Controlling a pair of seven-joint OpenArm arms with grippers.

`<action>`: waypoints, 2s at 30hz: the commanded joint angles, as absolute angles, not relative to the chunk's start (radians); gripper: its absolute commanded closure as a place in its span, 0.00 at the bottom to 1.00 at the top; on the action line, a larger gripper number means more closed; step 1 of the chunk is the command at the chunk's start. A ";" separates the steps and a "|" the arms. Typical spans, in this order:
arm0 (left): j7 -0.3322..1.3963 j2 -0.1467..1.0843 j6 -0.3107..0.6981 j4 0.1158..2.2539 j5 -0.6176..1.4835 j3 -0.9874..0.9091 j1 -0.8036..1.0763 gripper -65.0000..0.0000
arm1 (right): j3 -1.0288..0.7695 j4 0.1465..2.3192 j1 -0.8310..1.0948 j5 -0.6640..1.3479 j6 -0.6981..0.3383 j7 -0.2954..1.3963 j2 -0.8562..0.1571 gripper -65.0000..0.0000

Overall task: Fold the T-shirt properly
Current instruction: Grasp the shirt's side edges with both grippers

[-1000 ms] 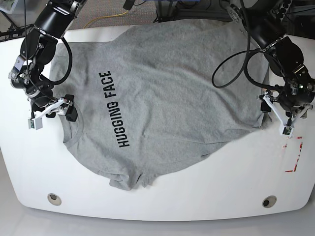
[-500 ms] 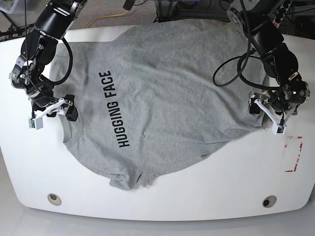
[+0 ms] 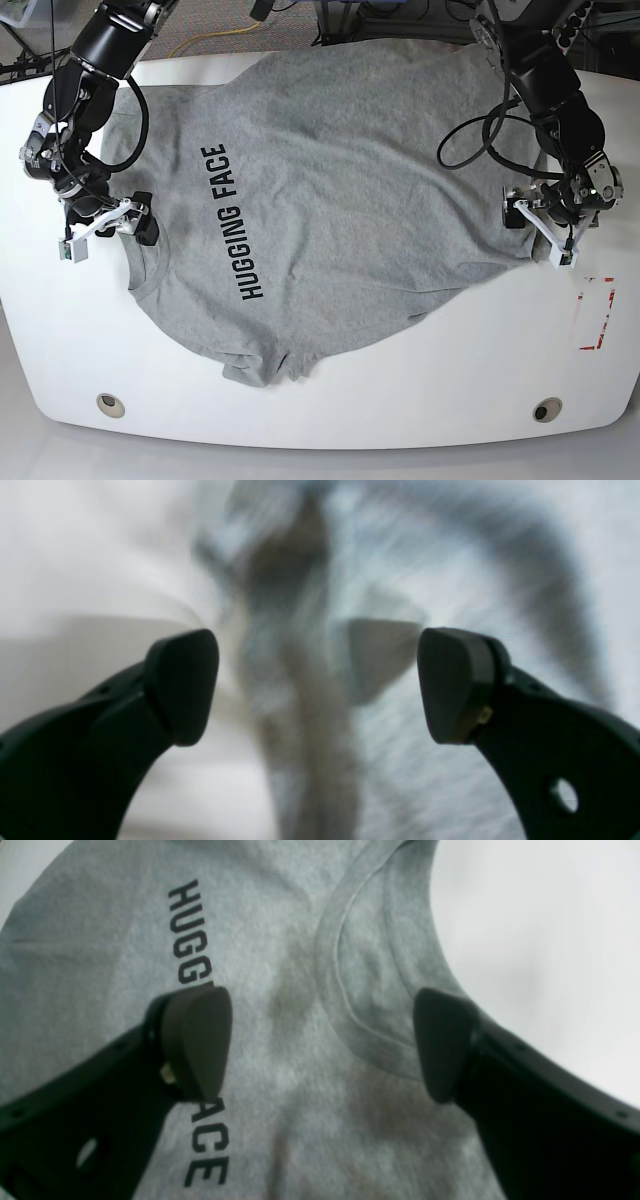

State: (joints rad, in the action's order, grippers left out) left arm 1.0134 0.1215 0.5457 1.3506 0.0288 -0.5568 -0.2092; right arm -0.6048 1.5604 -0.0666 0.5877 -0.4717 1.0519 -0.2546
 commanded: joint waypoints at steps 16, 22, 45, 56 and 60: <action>0.995 0.130 0.549 1.282 0.044 -0.550 -0.240 0.59 | -0.607 1.354 -0.257 0.605 -0.472 0.977 -0.312 0.17; 0.993 0.130 0.549 1.290 0.044 -0.552 -0.242 0.96 | -0.536 1.159 -0.378 0.605 -0.470 0.914 -0.371 0.17; 0.993 0.254 0.698 1.323 0.044 -0.556 -0.237 1.00 | 0.213 0.323 -0.777 0.607 -0.470 0.245 -0.456 0.17; 0.995 0.308 0.698 1.325 0.044 -0.556 -0.234 1.00 | 0.239 0.268 -0.773 0.605 -0.470 0.194 -0.383 0.17; 0.997 0.328 0.698 1.325 0.044 -0.556 -0.232 1.00 | 0.239 0.268 -0.771 0.605 -0.470 0.199 -0.341 0.17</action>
